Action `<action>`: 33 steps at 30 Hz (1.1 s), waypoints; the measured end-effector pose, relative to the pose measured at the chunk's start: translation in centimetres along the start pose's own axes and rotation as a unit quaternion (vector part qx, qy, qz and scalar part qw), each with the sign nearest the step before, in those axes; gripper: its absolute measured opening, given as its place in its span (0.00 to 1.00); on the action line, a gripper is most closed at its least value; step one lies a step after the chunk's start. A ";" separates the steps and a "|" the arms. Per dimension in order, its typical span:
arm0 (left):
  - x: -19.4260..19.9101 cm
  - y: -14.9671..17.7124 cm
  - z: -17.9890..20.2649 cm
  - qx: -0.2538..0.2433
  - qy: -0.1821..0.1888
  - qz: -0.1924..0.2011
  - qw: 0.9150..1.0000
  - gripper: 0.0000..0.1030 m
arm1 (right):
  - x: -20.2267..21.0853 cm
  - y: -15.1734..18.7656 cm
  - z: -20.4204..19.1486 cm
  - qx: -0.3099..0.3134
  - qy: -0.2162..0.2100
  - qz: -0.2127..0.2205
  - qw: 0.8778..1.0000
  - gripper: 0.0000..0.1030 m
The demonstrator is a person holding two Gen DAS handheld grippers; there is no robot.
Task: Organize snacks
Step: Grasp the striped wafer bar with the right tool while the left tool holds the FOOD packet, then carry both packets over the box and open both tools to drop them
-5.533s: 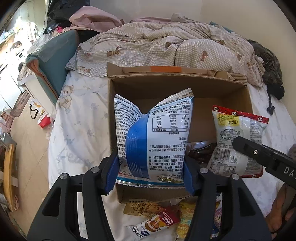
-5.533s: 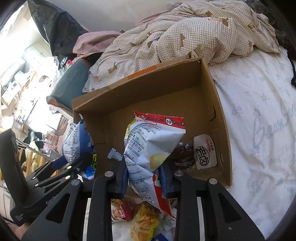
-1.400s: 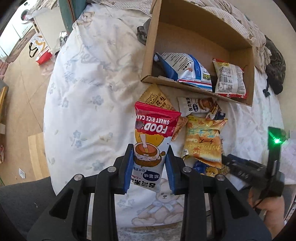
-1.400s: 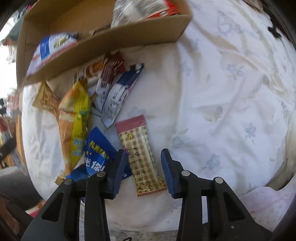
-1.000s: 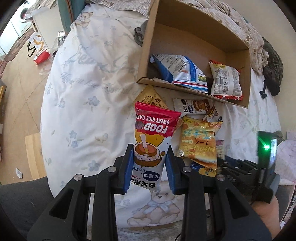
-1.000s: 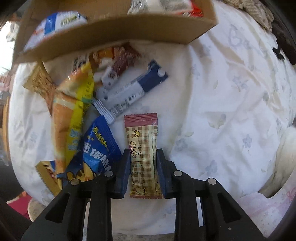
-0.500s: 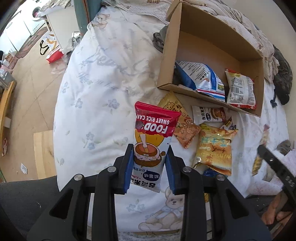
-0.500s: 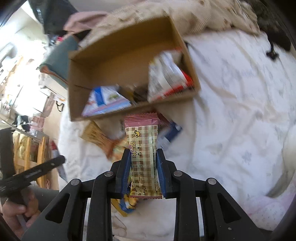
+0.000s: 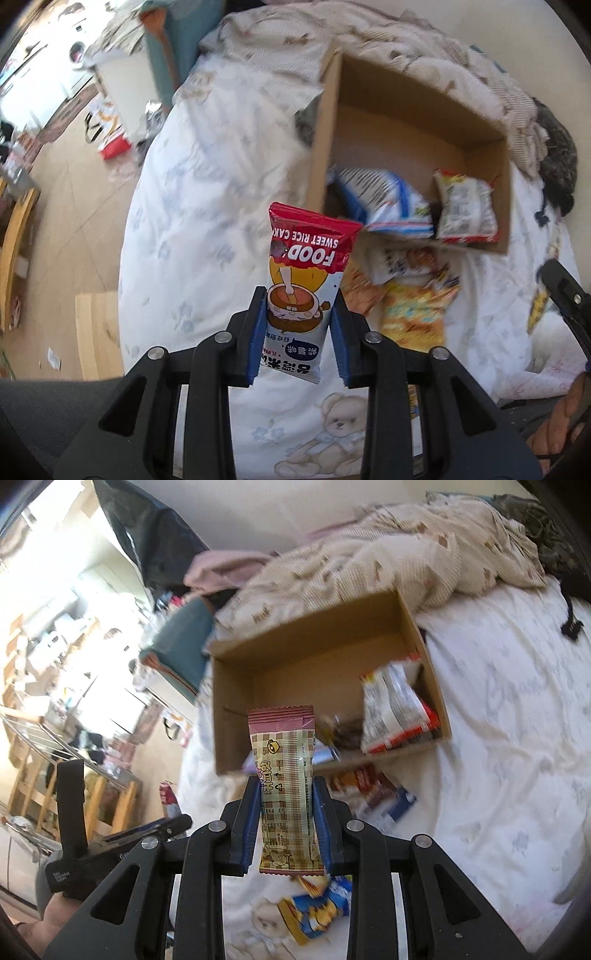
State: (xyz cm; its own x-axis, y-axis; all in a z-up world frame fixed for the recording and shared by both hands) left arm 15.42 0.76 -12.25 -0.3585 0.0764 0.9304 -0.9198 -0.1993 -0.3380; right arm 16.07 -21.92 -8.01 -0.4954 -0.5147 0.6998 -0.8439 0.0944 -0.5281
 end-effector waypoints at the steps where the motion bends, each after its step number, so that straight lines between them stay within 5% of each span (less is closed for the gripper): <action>1: 0.4 -0.8 0.4 -0.003 0.005 0.003 1.000 0.27 | 0.0 -0.6 -0.1 0.006 0.000 0.003 1.000 0.28; 9: 3.6 -8.5 3.8 -0.042 0.010 0.065 0.997 0.27 | -1.5 -5.1 0.9 -0.008 -0.001 0.019 1.000 0.28; 20: -0.4 -12.6 6.5 -0.043 0.033 0.058 0.997 0.27 | -3.9 -9.0 4.3 -0.042 0.020 0.026 0.999 0.28; 28: -5.6 -13.3 6.9 -0.031 0.026 0.023 0.999 0.27 | -6.9 -9.2 6.1 -0.077 0.013 -0.013 0.997 0.28; 33: -9.8 -11.6 7.9 -0.024 0.062 -0.051 0.997 0.27 | -8.1 -8.7 6.4 -0.088 0.019 -0.030 0.996 0.28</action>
State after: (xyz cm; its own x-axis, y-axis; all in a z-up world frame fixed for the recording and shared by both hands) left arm 30.84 -5.38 -16.34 -0.2764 0.2138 0.9370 -0.9581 -0.1381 -0.2511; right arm 28.75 -24.04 -12.20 -0.4479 -0.4911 0.7471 -0.8934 0.2138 -0.3950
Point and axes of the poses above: each gripper's, at about its wrist camera, not at the fingertips, and x roughly against the way its jaws point, z to its right, y to its underside, the point moved 6 cm from there along -x, roughly the way its jaws point, and after that the axes turned 4 degrees about -z, right-handed, at the moved point
